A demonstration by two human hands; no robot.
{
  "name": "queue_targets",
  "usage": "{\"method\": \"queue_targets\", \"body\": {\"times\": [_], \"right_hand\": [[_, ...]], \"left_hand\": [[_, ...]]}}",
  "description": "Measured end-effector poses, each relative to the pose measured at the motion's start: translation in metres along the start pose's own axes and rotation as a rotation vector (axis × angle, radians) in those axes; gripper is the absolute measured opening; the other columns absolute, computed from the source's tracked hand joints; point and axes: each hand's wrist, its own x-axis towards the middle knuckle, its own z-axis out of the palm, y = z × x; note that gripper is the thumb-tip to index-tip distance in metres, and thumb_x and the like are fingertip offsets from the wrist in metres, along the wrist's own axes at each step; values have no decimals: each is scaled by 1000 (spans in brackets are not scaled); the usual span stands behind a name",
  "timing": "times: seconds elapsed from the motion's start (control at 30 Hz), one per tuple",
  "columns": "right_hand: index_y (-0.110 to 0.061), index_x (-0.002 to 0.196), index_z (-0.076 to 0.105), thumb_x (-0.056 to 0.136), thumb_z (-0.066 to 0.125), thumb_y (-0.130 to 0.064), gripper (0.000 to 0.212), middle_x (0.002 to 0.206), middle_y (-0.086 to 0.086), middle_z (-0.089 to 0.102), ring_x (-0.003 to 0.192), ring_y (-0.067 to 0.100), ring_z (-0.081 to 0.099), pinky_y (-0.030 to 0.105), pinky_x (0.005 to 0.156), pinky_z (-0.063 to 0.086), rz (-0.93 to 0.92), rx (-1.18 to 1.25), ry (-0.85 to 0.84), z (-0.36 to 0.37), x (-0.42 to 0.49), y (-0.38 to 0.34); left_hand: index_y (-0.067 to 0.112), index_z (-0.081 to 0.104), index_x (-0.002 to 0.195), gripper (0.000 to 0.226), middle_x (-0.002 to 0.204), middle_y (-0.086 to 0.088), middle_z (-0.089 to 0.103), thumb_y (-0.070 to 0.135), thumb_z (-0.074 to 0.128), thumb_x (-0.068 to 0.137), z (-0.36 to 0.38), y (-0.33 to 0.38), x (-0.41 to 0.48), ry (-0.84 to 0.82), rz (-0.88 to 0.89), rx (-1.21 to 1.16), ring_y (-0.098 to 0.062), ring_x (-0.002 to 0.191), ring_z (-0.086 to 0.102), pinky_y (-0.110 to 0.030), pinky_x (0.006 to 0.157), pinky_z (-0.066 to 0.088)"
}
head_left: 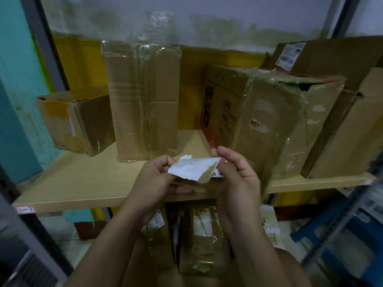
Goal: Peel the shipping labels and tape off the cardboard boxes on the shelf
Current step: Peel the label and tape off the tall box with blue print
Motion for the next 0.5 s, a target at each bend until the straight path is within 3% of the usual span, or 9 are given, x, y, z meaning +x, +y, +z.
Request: {"method": "queue_targets", "body": {"times": [0.07,0.13,0.23,0.33,0.5], "right_hand": [[-19,93,70,88,58,6,28,93,-2,74,84,13,70,25,66,54,-19,-199,-6,2,6,4],[-25,100,67,88,62,2,31,100,-5,71,86,10,69,22,63,53,-37,-456,-32,3,11,12],[-26,104,63,85,69,-6,28,101,-8,68,82,2,67,19,60,53,-66,-624,-69,7,14,21],[-23,100,67,90,67,-17,12,86,-1,73,74,10,70,28,60,56,-36,-591,-151,12,12,21],[-21,98,69,95,61,-18,10,90,6,75,83,24,73,43,74,59,206,-355,-213,7,22,17]], "left_hand": [[0,57,81,8,76,-15,69,2,59,89,-5,2,-5,20,-3,-107,-18,63,68,-30,53,60],[3,56,76,11,71,-14,67,8,60,85,-11,4,-9,37,3,-151,-17,60,68,-28,52,59],[4,54,80,13,77,-18,69,15,62,82,-14,6,-11,27,34,-99,-21,64,70,-27,52,58],[4,54,84,19,80,-20,69,19,64,77,-14,6,-11,23,56,-88,-21,64,69,-25,50,57],[7,56,84,9,91,-25,69,14,58,90,-18,9,-5,33,57,0,-25,75,66,-25,50,55]]}}
